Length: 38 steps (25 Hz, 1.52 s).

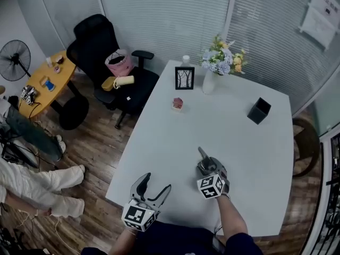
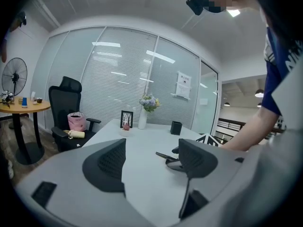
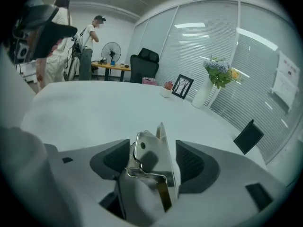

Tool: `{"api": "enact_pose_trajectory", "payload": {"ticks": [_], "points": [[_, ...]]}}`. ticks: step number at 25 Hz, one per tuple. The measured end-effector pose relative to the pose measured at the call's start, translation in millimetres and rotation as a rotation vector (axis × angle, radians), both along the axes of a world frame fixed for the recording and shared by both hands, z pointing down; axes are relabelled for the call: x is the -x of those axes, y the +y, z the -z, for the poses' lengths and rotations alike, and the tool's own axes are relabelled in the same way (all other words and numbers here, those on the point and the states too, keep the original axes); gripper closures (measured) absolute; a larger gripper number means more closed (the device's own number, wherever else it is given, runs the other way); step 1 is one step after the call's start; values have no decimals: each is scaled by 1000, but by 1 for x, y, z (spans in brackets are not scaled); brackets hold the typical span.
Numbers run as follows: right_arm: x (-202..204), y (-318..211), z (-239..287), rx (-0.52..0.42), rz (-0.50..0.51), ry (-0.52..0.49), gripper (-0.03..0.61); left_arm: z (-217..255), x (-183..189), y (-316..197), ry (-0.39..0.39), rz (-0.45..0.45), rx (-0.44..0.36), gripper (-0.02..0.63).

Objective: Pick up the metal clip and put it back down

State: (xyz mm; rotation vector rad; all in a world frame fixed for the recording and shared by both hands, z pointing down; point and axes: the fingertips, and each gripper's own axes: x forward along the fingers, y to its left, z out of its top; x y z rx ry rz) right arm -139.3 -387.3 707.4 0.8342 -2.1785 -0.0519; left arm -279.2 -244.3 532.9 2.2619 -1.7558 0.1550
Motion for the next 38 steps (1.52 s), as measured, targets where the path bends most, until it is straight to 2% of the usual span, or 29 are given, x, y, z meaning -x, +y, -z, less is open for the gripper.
{"api": "enact_pose_trajectory", "payload": {"ticks": [1, 2, 7, 14, 22, 30, 34, 38], "points": [[1, 3, 3, 22, -3, -24, 231, 0, 1, 0, 4, -3, -2, 276], [2, 7, 8, 38, -4, -49, 199, 0, 1, 0, 8, -6, -4, 276], [2, 24, 47, 34, -27, -176, 192, 0, -2, 0, 29, -35, -14, 276], [-18, 55, 127, -54, -124, -360, 198, 6, -17, 2, 42, -114, -49, 276], [-52, 106, 196, -161, -207, -498, 204, 19, -34, 15, 52, -172, -95, 276], [-85, 154, 202, -170, -303, -526, 210, 21, -41, 28, 43, -186, -106, 276], [-93, 156, 198, -170, -333, -534, 210, 25, -42, 27, 38, -189, -121, 276], [-93, 152, 203, -195, -323, -535, 213, 32, -44, 24, 40, -185, -139, 276]]}}
